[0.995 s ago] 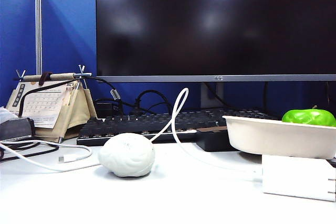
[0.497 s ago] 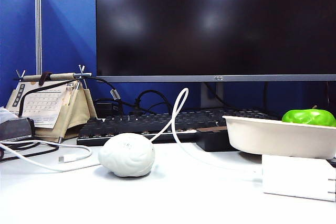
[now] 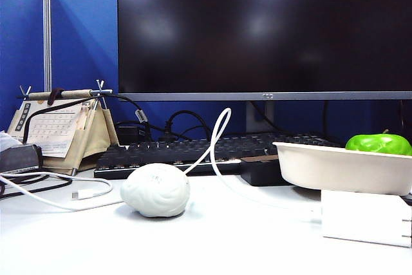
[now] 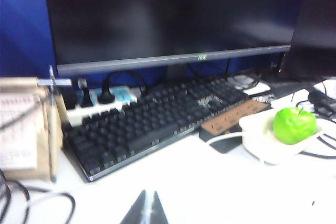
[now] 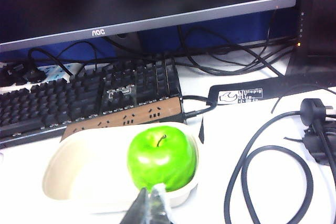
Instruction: Place the tilting octopus upright.
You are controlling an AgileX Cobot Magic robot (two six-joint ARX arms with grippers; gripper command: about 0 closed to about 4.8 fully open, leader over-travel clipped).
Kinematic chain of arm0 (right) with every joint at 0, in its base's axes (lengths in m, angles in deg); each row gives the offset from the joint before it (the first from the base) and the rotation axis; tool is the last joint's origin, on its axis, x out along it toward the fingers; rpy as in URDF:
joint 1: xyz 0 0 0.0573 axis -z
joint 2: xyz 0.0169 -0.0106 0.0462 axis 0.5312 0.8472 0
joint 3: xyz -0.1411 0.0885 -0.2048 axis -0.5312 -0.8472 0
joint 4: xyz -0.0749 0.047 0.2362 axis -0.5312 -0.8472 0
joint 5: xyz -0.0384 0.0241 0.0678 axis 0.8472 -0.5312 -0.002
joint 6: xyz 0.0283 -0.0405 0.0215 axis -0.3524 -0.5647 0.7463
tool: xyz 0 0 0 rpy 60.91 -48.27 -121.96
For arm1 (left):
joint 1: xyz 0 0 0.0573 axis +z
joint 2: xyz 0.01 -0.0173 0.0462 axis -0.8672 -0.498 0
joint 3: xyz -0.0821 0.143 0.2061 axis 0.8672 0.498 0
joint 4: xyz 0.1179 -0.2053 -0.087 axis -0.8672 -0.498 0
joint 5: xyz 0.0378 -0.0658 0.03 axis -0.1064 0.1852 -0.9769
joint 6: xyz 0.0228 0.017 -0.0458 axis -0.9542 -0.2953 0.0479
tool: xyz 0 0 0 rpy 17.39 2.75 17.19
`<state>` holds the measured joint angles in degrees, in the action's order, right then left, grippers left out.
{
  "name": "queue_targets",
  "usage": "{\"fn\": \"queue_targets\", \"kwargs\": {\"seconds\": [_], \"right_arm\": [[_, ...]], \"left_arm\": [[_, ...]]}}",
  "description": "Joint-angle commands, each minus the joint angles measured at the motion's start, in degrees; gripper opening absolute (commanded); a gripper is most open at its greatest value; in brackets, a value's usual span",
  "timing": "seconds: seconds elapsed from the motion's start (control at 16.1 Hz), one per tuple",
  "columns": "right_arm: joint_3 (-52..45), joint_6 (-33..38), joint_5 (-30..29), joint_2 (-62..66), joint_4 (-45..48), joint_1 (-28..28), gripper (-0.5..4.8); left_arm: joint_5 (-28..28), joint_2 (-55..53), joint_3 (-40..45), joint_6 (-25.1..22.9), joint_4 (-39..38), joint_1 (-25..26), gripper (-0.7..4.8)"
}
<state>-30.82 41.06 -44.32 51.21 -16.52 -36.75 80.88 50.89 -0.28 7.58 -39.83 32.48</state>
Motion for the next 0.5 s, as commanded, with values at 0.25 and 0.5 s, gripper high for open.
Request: {"fn": "queue_targets", "kwargs": {"seconds": [0.25,0.5], "right_arm": [[0.09,0.07,-0.11,0.02,0.52,-0.09,-0.05],[0.09,0.04,0.11,0.02,0.50,-0.04,-0.05]], "left_arm": [[0.04,-0.04,2.45,14.10,-4.74,0.02,-0.06],[0.00,-0.04,2.45,15.58,-5.42,0.02,-0.06]]}}
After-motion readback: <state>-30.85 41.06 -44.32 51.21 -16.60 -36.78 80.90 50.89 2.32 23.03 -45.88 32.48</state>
